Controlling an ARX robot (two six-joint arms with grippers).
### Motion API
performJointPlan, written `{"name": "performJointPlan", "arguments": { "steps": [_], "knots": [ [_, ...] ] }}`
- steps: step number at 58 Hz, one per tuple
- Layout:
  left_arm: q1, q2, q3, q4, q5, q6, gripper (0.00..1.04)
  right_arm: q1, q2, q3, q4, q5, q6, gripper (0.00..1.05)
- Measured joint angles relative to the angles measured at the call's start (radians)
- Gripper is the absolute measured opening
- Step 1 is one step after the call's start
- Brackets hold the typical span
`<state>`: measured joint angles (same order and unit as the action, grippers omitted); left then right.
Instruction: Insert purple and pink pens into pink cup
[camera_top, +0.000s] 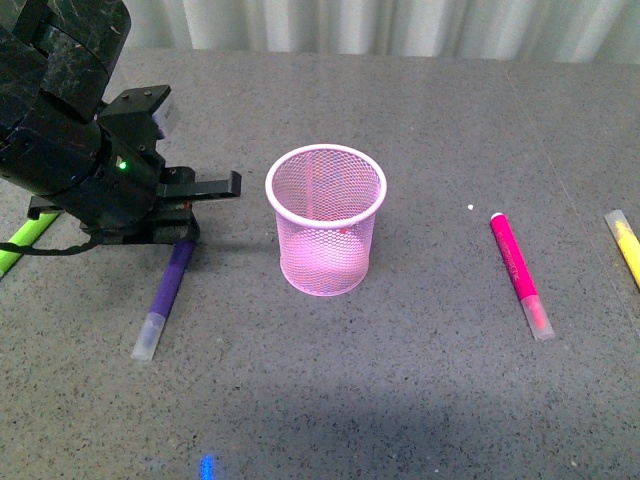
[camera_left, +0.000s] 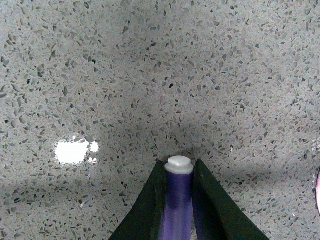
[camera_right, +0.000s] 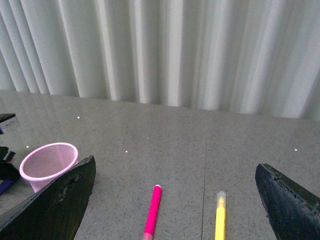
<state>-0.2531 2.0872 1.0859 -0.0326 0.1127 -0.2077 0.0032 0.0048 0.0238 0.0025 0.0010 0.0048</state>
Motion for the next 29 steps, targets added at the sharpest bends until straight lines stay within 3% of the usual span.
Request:
{"name": "performJointPlan", "arguments": {
  "steps": [29],
  "knots": [
    [0.082,-0.193,-0.159,0.039,-0.016,0.023,0.08,0.0,0.0,0.0,0.0,0.0,0.0,0.97]
  ]
}}
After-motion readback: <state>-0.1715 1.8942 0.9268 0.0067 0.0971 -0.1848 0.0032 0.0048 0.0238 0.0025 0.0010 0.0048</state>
